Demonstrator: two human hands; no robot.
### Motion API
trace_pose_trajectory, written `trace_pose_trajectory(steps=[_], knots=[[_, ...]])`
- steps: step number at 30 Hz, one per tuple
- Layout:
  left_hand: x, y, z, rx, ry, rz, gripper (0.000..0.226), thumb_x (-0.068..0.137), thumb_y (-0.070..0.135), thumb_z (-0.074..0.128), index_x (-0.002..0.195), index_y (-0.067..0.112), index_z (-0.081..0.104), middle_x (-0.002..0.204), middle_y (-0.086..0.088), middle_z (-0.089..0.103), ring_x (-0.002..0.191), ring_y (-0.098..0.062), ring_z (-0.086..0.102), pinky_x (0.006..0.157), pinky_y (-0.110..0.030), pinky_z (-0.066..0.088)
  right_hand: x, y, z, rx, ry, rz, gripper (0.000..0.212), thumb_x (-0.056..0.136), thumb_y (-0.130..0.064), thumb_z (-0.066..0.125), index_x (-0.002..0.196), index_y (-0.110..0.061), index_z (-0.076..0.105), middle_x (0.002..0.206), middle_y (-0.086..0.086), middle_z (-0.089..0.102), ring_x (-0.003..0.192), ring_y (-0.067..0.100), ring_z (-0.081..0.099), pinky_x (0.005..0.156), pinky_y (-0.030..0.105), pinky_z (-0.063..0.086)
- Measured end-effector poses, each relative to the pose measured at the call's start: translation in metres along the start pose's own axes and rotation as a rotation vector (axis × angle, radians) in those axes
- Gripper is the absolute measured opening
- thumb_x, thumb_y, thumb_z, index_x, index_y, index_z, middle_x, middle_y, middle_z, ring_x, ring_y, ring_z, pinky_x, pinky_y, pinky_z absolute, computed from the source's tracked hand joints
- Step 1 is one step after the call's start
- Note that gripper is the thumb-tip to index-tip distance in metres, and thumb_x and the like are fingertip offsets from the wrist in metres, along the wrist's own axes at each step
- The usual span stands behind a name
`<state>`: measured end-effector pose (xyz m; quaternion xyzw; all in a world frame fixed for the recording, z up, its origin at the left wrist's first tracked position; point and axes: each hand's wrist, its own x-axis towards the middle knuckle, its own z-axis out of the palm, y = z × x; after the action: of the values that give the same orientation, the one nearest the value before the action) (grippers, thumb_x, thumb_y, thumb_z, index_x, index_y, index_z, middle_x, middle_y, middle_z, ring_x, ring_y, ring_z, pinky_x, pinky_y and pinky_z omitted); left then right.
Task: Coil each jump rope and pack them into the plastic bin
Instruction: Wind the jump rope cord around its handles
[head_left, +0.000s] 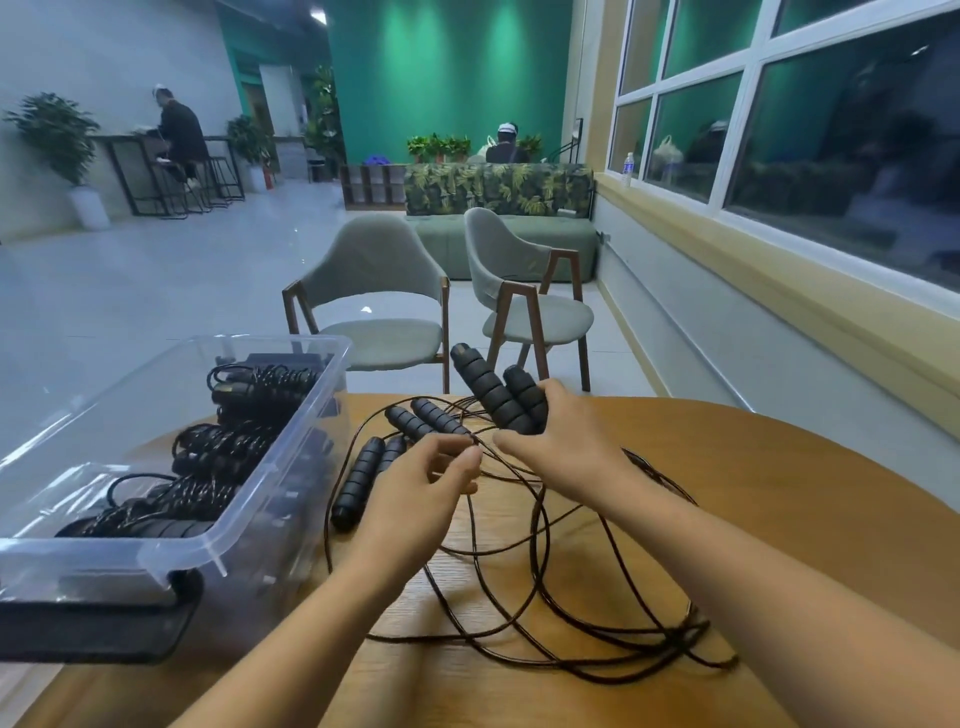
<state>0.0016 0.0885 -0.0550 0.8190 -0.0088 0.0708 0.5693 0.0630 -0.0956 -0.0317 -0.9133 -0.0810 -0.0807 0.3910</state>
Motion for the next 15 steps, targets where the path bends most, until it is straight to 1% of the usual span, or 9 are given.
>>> trace_pose_trajectory(steps=[2, 3, 4, 6, 8, 10, 12, 14, 15], knots=[[-0.01, 0.014, 0.003, -0.152, -0.015, -0.021, 0.025, 0.1, 0.049, 0.06, 0.121, 0.036, 0.066, 0.108, 0.012, 0.077, 0.094, 0.0, 0.074, 0.089, -0.034, 0.057, -0.029, -0.008, -0.009, 0.014, 0.016, -0.063, 0.048, 0.082, -0.051, 0.082, 0.115, -0.027, 0.056, 0.103, -0.006, 0.061, 0.089, 0.012, 0.061, 0.074, 0.038, 0.058], [-0.016, 0.02, 0.005, -0.219, -0.025, -0.029, 0.029, 0.1, 0.049, 0.061, 0.124, 0.033, 0.065, 0.109, 0.011, 0.078, 0.096, -0.002, 0.074, 0.088, -0.034, 0.056, -0.042, -0.009, -0.012, 0.013, 0.022, -0.092, 0.047, 0.083, -0.052, 0.081, 0.115, -0.028, 0.056, 0.105, -0.008, 0.06, 0.09, 0.01, 0.06, 0.075, 0.037, 0.058], [-0.021, 0.025, 0.006, -0.271, -0.036, -0.036, 0.033, 0.099, 0.049, 0.062, 0.127, 0.031, 0.064, 0.11, 0.01, 0.078, 0.098, -0.004, 0.075, 0.088, -0.034, 0.055, -0.054, -0.01, -0.015, 0.017, 0.035, -0.122, 0.046, 0.083, -0.052, 0.081, 0.117, -0.03, 0.056, 0.106, -0.01, 0.059, 0.092, 0.007, 0.059, 0.076, 0.032, 0.056], [-0.034, 0.032, 0.009, -0.319, -0.054, -0.028, 0.036, 0.099, 0.046, 0.064, 0.129, 0.028, 0.064, 0.111, 0.01, 0.078, 0.101, -0.005, 0.074, 0.09, -0.035, 0.056, -0.077, -0.011, -0.02, 0.019, 0.068, -0.18, 0.047, 0.085, -0.049, 0.081, 0.121, -0.035, 0.055, 0.108, -0.019, 0.056, 0.096, 0.0, 0.057, 0.073, 0.016, 0.048], [-0.047, 0.037, 0.014, -0.326, -0.062, -0.001, 0.032, 0.098, 0.042, 0.066, 0.127, 0.028, 0.065, 0.109, 0.01, 0.078, 0.102, -0.005, 0.073, 0.088, -0.032, 0.056, -0.097, -0.01, -0.023, 0.027, 0.081, -0.225, 0.049, 0.086, -0.047, 0.082, 0.124, -0.038, 0.053, 0.109, -0.021, 0.054, 0.099, -0.002, 0.055, 0.073, 0.013, 0.046], [-0.06, 0.04, 0.019, -0.346, -0.075, 0.018, 0.025, 0.1, 0.036, 0.066, 0.124, 0.028, 0.067, 0.107, 0.008, 0.079, 0.102, -0.006, 0.074, 0.083, -0.025, 0.057, -0.112, -0.007, -0.028, 0.019, 0.058, -0.236, 0.051, 0.087, -0.048, 0.081, 0.128, -0.039, 0.053, 0.112, -0.021, 0.054, 0.1, 0.0, 0.056, 0.075, 0.015, 0.048], [-0.071, 0.041, 0.021, -0.379, -0.097, 0.026, 0.021, 0.102, 0.029, 0.064, 0.122, 0.027, 0.069, 0.108, 0.003, 0.079, 0.103, -0.011, 0.075, 0.08, -0.025, 0.058, -0.125, -0.002, -0.032, 0.051, 0.004, -0.219, 0.05, 0.09, -0.051, 0.079, 0.132, -0.044, 0.054, 0.116, -0.022, 0.055, 0.104, 0.0, 0.057, 0.082, 0.02, 0.053], [-0.082, 0.042, 0.025, -0.404, -0.122, 0.031, 0.021, 0.104, 0.027, 0.061, 0.123, 0.028, 0.07, 0.111, -0.001, 0.079, 0.107, -0.018, 0.074, 0.088, -0.035, 0.058, -0.138, 0.003, -0.04, 0.197, -0.058, -0.172, 0.031, 0.101, -0.045, 0.067, 0.131, -0.047, 0.06, 0.118, -0.018, 0.061, 0.108, 0.003, 0.06, 0.094, 0.035, 0.056], [-0.084, 0.04, 0.023, -0.41, -0.139, 0.032, 0.022, 0.105, 0.027, 0.06, 0.125, 0.028, 0.069, 0.112, -0.003, 0.078, 0.109, -0.02, 0.074, 0.093, -0.042, 0.057, -0.142, 0.002, -0.042, 0.289, -0.088, -0.137, 0.025, 0.107, -0.038, 0.059, 0.131, -0.047, 0.063, 0.12, -0.016, 0.063, 0.112, 0.003, 0.06, 0.1, 0.039, 0.054]])
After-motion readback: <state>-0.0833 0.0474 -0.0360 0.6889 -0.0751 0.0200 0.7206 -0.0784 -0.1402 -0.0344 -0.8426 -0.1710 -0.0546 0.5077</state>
